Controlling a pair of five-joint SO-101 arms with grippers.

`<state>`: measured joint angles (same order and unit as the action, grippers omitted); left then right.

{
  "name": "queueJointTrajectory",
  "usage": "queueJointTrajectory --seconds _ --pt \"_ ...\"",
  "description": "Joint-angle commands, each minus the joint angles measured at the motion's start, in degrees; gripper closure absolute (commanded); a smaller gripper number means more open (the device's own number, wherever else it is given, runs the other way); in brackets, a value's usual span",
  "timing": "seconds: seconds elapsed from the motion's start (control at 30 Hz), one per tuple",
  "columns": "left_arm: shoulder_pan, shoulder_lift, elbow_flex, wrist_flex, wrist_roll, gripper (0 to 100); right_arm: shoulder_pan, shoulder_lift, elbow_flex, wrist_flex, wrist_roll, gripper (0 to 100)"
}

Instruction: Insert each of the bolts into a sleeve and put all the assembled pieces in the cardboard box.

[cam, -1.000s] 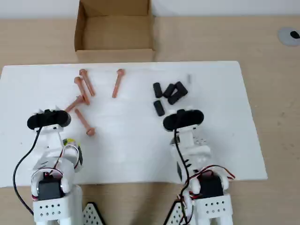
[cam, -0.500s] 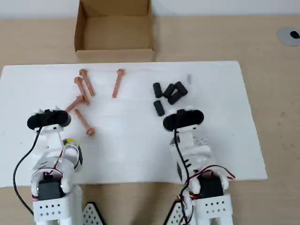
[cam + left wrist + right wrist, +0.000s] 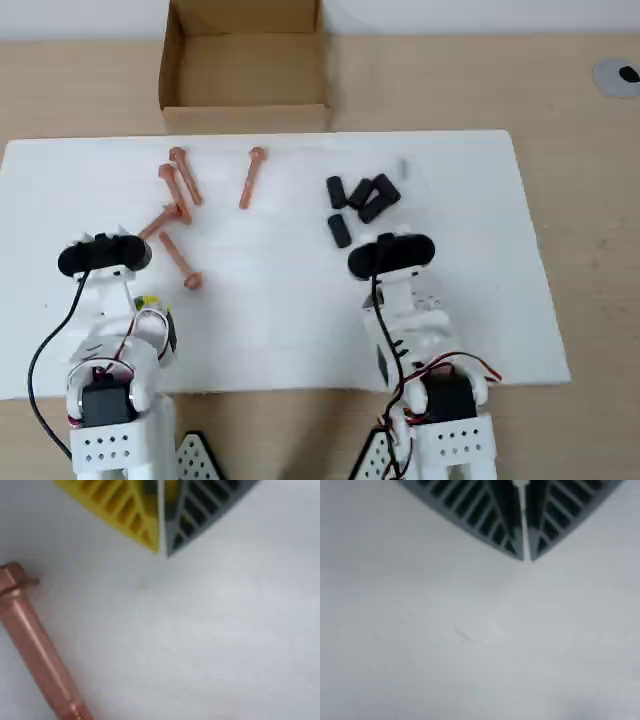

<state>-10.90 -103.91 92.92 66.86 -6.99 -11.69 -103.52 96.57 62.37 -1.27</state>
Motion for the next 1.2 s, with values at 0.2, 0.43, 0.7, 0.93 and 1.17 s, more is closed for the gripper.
queueJointTrajectory --seconds 0.2,0.43,0.7,0.93,1.17 --pt "-0.26 -0.48 -0.18 0.00 -0.18 99 0.40 -6.55 -0.22 -0.09 0.62 98.8" --pt "0.00 -0.48 -0.18 0.00 -1.58 99 0.40 -6.55 -0.31 0.00 0.62 98.8" --pt "-0.26 -0.13 -6.59 3.78 -1.76 99 0.57 -6.29 -6.73 6.95 1.76 98.8" --pt "-0.18 0.13 -13.63 3.87 -1.76 99 0.66 -6.20 -11.82 10.46 1.76 98.8" --pt "-0.53 13.05 -29.27 9.49 -1.85 95 0.66 -6.11 -15.52 10.37 1.76 98.8"
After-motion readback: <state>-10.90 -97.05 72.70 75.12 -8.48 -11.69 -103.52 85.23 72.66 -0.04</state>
